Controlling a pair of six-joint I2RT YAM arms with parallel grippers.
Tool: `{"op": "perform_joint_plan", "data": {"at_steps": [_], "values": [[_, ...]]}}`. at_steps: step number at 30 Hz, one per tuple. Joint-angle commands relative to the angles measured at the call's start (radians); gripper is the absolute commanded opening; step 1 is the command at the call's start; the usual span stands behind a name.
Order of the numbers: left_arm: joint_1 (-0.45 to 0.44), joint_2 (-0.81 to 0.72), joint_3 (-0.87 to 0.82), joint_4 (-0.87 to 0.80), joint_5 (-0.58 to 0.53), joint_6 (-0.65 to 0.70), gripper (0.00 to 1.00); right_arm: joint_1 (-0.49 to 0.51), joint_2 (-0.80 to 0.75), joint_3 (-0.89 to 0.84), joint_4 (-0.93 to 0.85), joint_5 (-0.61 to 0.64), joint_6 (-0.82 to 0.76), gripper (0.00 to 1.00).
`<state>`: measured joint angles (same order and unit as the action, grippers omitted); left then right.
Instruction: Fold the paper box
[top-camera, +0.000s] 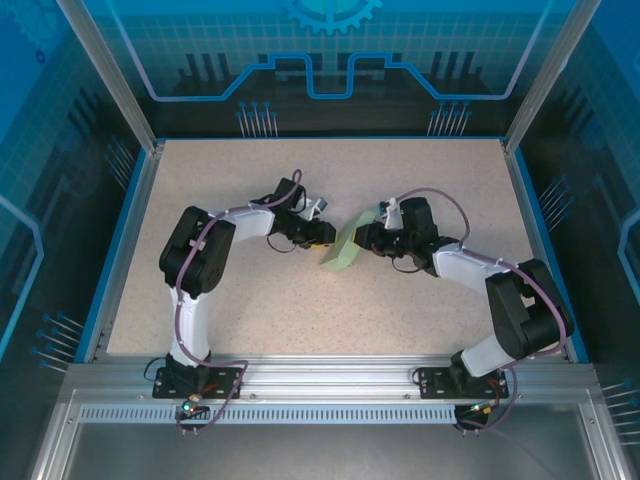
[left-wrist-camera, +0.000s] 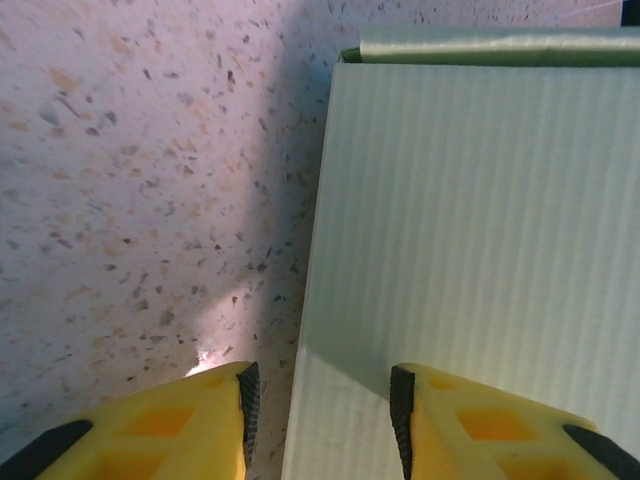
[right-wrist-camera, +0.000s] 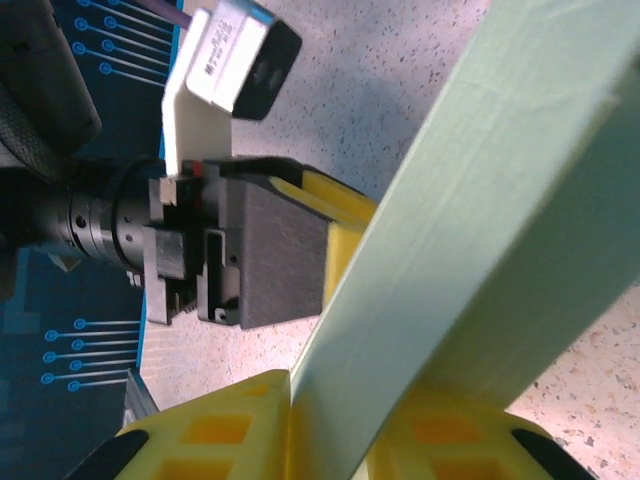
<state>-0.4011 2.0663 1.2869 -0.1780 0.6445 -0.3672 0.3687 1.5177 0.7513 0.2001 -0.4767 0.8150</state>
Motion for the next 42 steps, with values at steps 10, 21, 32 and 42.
{"op": "perform_joint_plan", "data": {"at_steps": [10, 21, 32, 42], "values": [[-0.047, 0.036, 0.033, -0.023, 0.031, 0.001, 0.50, 0.086, 0.020, 0.086, -0.260, 0.227, 0.006, 0.23], [-0.026, -0.152, -0.070, 0.018, -0.203, -0.001, 0.62, 0.110, 0.027, 0.068, -0.252, 0.271, 0.030, 0.21], [-0.124, -0.570, -0.484, 0.304, -0.415, -0.080, 0.72, 0.116, 0.022, 0.067, -0.258, 0.279, 0.039, 0.21], [-0.405, -0.637, -0.567, 0.440, -0.716, 0.016, 0.83, 0.113, 0.030, 0.074, -0.254, 0.269, 0.039, 0.20]]}}
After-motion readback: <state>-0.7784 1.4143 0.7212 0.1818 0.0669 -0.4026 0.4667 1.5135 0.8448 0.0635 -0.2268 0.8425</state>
